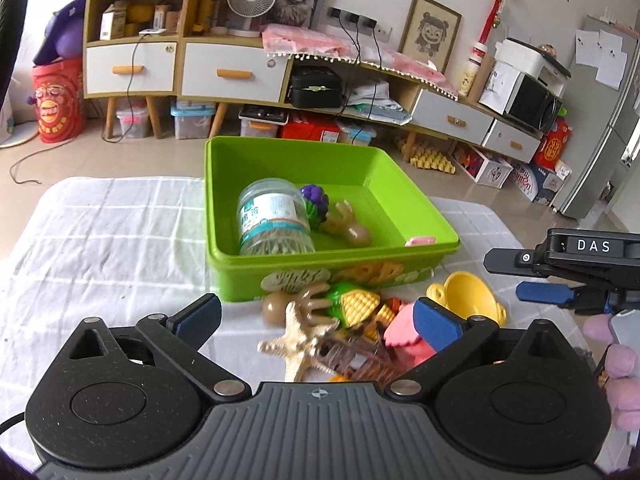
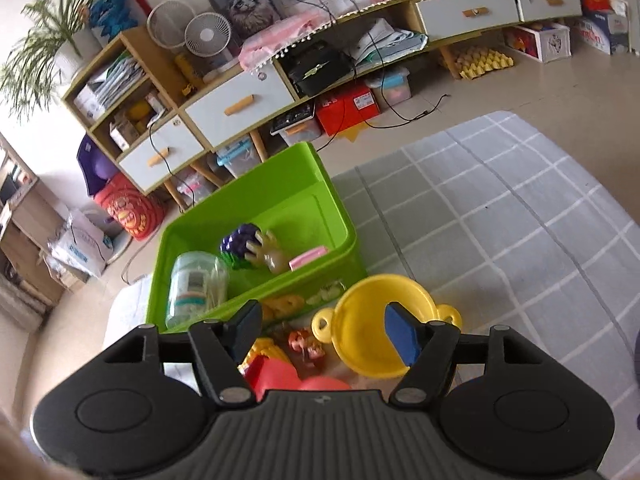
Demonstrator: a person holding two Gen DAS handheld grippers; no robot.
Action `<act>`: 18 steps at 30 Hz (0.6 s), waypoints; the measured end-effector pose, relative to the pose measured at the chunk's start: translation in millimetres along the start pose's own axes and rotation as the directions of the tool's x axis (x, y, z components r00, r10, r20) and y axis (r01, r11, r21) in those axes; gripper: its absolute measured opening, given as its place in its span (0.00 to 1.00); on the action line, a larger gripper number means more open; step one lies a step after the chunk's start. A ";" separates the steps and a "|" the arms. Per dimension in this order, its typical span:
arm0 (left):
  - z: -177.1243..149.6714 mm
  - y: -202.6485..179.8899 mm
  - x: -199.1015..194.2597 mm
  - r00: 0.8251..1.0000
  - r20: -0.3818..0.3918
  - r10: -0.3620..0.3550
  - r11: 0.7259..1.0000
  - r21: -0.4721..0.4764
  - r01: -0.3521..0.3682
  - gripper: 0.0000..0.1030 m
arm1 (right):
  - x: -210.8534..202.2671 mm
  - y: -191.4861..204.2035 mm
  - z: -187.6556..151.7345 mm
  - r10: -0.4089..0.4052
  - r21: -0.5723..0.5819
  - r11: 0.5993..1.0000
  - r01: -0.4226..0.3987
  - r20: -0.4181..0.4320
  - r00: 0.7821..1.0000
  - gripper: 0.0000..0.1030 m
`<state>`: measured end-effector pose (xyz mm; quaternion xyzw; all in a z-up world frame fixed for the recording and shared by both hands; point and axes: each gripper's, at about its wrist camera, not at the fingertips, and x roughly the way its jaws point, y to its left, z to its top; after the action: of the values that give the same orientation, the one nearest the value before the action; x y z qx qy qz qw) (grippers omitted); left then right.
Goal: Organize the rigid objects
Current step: 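Move left tool to the brown striped hair clip while right tool approaches the pink pig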
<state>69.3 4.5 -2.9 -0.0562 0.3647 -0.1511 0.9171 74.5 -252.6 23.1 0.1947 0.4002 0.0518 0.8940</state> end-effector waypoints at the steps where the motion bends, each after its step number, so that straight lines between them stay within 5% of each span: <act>1: -2.6 0.4 -1.9 1.000 -0.005 0.007 1.000 0.006 -0.007 0.98 | 0.0 0.2 -1.2 -0.005 -0.019 1.000 0.005 -0.001 1.000 0.68; 6: -11.7 0.4 -4.0 0.999 -0.037 0.031 0.998 0.048 -0.029 0.98 | -1.4 3.0 -8.3 -0.024 -0.112 0.994 0.022 -0.021 0.999 0.70; 18: -27.0 -0.9 -4.9 0.997 -0.081 -0.005 0.996 0.085 0.012 0.98 | -6.9 -18.6 -17.4 -0.051 -0.131 0.991 0.041 -0.068 0.996 0.72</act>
<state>47.1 5.4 -19.3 -0.0125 0.3942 -0.1726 0.9026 55.9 -266.1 10.1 0.1252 0.4319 0.0638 0.8909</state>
